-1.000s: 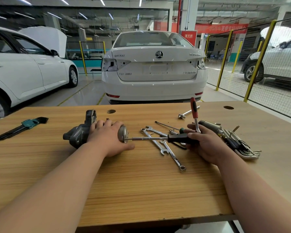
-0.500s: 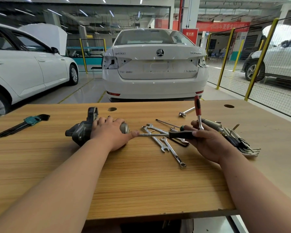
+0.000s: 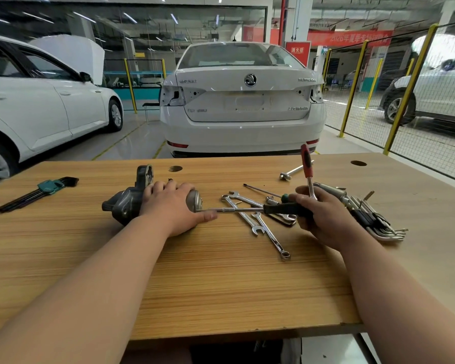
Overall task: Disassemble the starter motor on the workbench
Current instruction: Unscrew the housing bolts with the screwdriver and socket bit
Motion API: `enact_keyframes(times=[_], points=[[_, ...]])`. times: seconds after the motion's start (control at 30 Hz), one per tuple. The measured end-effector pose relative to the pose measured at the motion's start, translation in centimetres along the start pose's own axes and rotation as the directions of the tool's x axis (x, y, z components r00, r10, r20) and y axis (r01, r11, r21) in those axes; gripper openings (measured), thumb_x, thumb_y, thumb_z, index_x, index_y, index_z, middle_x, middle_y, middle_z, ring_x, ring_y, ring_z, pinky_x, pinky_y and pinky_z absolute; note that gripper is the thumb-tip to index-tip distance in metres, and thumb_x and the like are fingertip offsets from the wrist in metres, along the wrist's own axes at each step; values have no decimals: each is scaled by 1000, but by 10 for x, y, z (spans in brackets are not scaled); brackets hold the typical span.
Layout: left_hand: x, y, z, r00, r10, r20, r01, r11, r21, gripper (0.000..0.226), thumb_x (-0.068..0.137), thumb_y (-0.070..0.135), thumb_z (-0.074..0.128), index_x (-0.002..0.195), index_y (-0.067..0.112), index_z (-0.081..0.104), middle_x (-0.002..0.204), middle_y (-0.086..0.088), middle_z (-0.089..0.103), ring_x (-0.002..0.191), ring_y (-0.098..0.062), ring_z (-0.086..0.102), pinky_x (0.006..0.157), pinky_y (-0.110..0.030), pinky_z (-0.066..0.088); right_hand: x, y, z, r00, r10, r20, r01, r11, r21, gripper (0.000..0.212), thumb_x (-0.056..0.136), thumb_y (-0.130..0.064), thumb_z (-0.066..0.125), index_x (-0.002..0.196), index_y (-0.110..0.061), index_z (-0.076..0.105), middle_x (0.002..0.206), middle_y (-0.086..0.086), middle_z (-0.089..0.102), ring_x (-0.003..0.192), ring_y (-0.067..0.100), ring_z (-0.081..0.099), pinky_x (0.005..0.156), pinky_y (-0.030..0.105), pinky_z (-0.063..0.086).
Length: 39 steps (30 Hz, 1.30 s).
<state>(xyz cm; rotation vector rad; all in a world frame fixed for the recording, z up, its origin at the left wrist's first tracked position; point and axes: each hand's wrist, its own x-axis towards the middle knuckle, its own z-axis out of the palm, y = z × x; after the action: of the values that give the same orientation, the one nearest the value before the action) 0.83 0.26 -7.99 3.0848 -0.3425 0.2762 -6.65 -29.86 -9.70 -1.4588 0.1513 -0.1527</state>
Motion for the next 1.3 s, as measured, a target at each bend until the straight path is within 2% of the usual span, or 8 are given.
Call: enact_keyframes(times=[0.07,0.17,0.33,0.5,0.73,1.0,1.23,1.3], points=[[-1,-1,1,1000,30,0,-30,998,60,108,54,94,45,143,37,23,144,-2,36,134,-28,26,112,-48,14,0,0,-4,998,19,64,-23,998,61,33,92,7,53,114,-18,57,121,9,59,102,27,61,79,38,53],[0,0,-1,999,33,18,-35,997,64,108,55,91,49,144,36,21,145,-3,35,135,-29,25,112,-49,13,0,1,-4,997,30,68,-35,996,78,43,89,16,47,113,-18,57,124,9,58,113,31,57,92,42,49],[-4,-1,-3,992,124,2,-124,992,12,82,81,73,45,148,39,10,155,0,16,143,-28,1,114,-54,2,1,-1,3,994,27,-110,-30,999,-30,16,96,-4,53,107,-13,60,108,14,64,91,28,63,64,34,52],[-12,6,1,941,336,-36,-331,938,103,41,99,46,34,137,35,45,155,-1,19,144,-24,6,116,-56,6,9,-2,-4,942,70,-328,-70,997,10,11,99,-13,51,93,-15,60,94,12,65,74,24,60,60,35,49],[-16,9,-1,930,361,-61,-361,932,24,37,100,39,34,129,30,55,147,9,33,141,-15,16,116,-56,9,8,2,-3,952,55,-302,-76,995,-58,11,99,-18,53,101,-11,62,88,11,68,58,21,55,50,32,44],[-20,26,-3,848,469,-246,-416,877,239,28,99,25,43,118,22,63,125,7,56,123,-16,42,114,-36,13,5,0,-3,953,58,-297,-76,996,-48,11,99,-17,52,100,-11,61,90,12,67,59,22,55,52,32,43],[-28,66,-4,796,545,-264,-498,837,226,25,94,7,40,104,15,62,109,-1,58,99,-20,53,93,-32,34,5,3,0,940,36,-340,-52,998,-38,11,99,-18,52,105,-11,59,93,13,64,61,21,55,52,32,44],[-36,96,-8,733,613,-295,-572,790,219,21,91,6,46,98,14,64,104,-1,61,92,-19,57,85,-31,41,6,2,3,926,14,-377,-27,999,-30,8,99,-17,52,101,-13,59,91,11,64,63,21,56,53,32,44]])
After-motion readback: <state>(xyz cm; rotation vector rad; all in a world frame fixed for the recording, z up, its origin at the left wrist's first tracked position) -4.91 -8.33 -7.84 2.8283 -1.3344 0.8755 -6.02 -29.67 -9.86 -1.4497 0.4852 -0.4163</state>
